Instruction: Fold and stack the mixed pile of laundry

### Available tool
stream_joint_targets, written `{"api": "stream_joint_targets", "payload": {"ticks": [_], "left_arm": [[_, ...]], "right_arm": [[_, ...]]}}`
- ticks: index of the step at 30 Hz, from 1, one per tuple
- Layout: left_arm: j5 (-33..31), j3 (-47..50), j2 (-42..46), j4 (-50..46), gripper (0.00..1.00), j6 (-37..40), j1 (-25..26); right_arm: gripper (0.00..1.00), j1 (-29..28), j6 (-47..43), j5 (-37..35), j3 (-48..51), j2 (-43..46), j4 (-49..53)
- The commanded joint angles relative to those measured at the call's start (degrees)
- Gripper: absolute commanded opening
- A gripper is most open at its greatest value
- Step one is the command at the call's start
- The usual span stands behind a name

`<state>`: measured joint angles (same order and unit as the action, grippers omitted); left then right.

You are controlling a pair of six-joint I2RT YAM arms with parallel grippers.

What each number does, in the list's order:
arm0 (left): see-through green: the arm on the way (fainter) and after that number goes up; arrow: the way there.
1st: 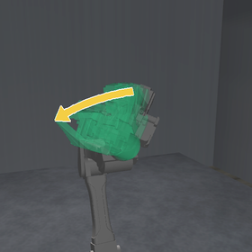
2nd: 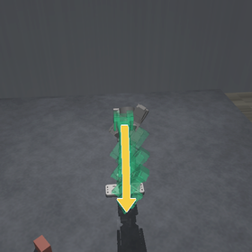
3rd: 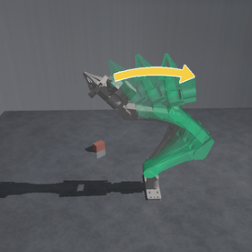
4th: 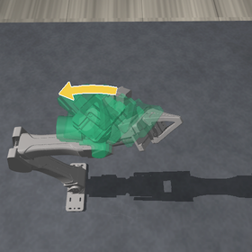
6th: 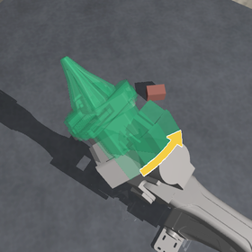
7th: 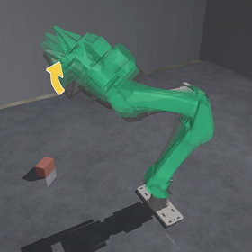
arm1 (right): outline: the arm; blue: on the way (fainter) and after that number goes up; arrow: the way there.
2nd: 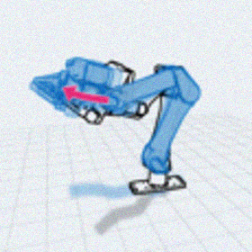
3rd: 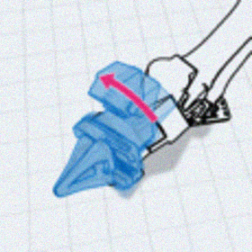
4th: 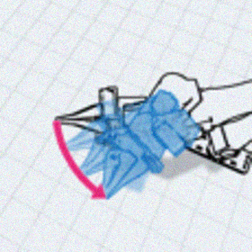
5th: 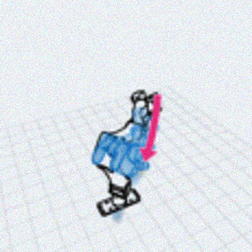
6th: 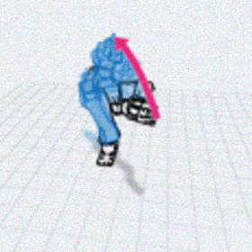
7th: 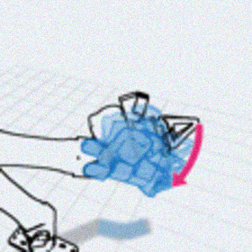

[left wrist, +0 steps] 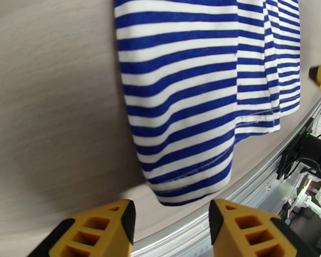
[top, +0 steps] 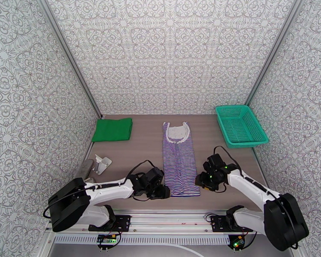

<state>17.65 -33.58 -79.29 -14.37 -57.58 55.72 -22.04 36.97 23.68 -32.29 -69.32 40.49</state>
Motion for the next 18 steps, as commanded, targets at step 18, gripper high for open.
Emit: {"api": "stream_joint_targets", "payload": {"ticks": [18], "left_arm": [[-2.2, -1.2, -5.0, 6.0, 0.37, -3.5, 0.6]], "right_arm": [[0.35, -5.3, 4.5, 3.1, 3.8, -2.2, -5.0]]}}
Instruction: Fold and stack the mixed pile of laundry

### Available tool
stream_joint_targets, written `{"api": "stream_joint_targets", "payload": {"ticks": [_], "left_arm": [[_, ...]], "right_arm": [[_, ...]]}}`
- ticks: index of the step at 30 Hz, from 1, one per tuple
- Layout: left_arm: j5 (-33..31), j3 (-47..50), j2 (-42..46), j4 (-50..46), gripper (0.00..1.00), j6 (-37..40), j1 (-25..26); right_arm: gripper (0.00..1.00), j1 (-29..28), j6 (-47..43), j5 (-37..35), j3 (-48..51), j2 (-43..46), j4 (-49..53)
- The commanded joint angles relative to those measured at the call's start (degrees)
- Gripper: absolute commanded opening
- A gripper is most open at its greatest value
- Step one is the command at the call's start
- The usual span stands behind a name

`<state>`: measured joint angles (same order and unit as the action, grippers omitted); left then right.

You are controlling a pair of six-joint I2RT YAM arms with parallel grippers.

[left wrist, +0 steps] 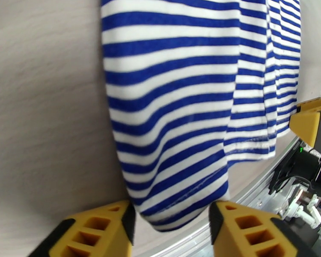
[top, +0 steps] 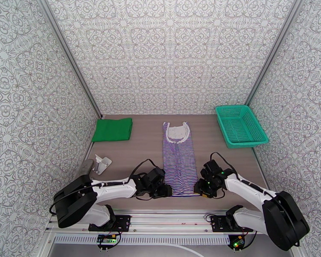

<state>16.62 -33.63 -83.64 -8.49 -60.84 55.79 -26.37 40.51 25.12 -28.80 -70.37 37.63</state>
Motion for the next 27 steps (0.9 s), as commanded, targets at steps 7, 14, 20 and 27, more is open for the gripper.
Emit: {"api": "stream_joint_targets", "payload": {"ticks": [7, 14, 20, 27], "left_arm": [[-2.1, -1.5, 2.1, -3.0, 0.06, -0.1, 0.9], [-4.0, -3.5, 3.5, -5.3, 0.00, 1.3, 0.9], [-6.4, -6.9, 6.1, -9.9, 0.00, 2.7, 0.7], [-7.2, -12.0, 8.5, -11.5, 0.00, 6.6, -5.2]], "right_arm": [[0.16, -1.0, 1.3, 1.1, -0.9, 1.0, 0.0], [0.00, -1.0, 1.5, -1.1, -4.6, 3.2, 4.6], [0.00, -1.0, 2.0, -4.2, -9.4, 5.0, 9.1], [0.00, -1.0, 2.9, -11.9, -19.2, 3.2, 12.3]]}}
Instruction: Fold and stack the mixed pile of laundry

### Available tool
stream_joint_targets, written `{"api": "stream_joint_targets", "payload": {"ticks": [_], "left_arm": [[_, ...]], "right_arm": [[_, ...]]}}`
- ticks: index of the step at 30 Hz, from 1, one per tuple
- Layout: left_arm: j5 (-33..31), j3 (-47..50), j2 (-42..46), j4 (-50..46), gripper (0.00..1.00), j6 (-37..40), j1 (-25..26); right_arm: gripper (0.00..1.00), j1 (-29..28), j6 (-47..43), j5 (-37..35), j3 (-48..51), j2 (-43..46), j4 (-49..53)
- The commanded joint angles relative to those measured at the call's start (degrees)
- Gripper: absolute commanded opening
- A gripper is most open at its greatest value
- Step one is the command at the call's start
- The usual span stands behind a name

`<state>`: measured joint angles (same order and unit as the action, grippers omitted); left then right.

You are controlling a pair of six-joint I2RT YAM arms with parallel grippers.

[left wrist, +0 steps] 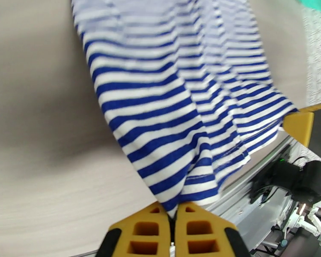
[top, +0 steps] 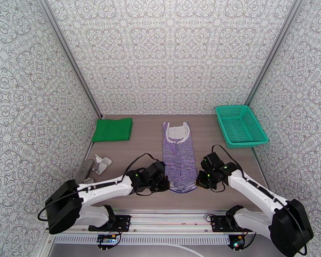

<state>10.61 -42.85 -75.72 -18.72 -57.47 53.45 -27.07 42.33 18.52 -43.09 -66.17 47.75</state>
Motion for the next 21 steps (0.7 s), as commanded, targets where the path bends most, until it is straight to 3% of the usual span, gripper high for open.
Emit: {"api": "stream_joint_targets", "payload": {"ticks": [1, 10, 21], "left_arm": [[-0.3, -4.0, -0.1, -1.0, 0.00, 4.0, -4.2], [3.2, -17.0, -7.5, -4.2, 0.00, 12.2, -14.3], [7.0, -28.7, -23.0, -0.2, 0.00, 17.2, -23.2]], "right_arm": [[0.00, -0.2, 1.1, -6.4, -7.4, -2.0, 2.7], [0.00, 2.3, -3.1, -14.7, -27.6, -14.9, 3.3], [0.00, 7.9, -7.0, -11.4, -41.3, -33.0, -2.3]]}}
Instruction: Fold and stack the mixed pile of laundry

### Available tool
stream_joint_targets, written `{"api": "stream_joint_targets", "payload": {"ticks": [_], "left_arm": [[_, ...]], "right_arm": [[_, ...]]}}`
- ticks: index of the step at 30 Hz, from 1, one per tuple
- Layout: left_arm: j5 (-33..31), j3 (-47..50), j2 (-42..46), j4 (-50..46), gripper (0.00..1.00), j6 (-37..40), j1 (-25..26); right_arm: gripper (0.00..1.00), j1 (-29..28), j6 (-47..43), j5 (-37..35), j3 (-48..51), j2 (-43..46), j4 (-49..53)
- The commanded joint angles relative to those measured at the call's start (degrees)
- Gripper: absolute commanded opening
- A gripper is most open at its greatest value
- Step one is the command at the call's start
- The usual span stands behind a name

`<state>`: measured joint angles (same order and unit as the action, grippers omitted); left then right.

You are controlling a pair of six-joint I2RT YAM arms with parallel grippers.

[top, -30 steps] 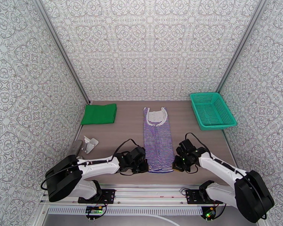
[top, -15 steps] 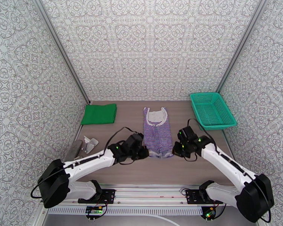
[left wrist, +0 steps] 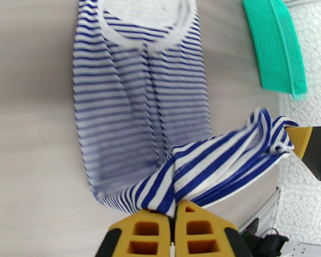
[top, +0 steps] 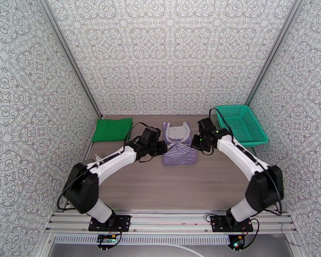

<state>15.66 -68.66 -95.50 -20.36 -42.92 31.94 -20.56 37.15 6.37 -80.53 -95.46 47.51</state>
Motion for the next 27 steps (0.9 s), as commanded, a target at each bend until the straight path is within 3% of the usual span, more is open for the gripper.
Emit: {"api": "stream_joint_targets", "payload": {"ticks": [1, 14, 16, 18, 20, 21, 27], "left_arm": [[1.9, -3.6, -4.2, 1.8, 0.00, 2.9, -1.9], [9.3, -6.1, -17.9, 14.6, 0.00, 3.0, -7.9], [10.0, -5.8, -19.0, 17.1, 0.06, 2.4, -8.3], [9.9, -5.7, -19.9, 17.9, 0.17, 1.9, -8.9], [10.1, -5.2, -20.2, 18.8, 0.28, 1.6, -9.7], [10.3, -4.9, -20.1, 19.2, 0.34, 1.7, -10.1], [11.3, -4.7, -17.7, 19.5, 0.46, 2.9, -12.6]], "right_arm": [[0.00, 1.6, -2.0, 1.7, -4.9, -5.3, -2.5], [0.00, 4.8, -4.3, 8.9, -15.2, -24.7, -7.5], [0.03, 5.1, -4.9, 9.3, -16.0, -26.3, -7.5], [0.25, 5.4, -5.2, 9.0, -16.0, -27.5, -8.2], [0.34, 5.7, -5.7, 10.1, -15.2, -27.8, -10.3], [0.37, 6.0, -5.8, 10.1, -14.8, -27.7, -11.0], [0.39, 7.4, -5.7, 12.5, -13.3, -24.9, -14.3]]}}
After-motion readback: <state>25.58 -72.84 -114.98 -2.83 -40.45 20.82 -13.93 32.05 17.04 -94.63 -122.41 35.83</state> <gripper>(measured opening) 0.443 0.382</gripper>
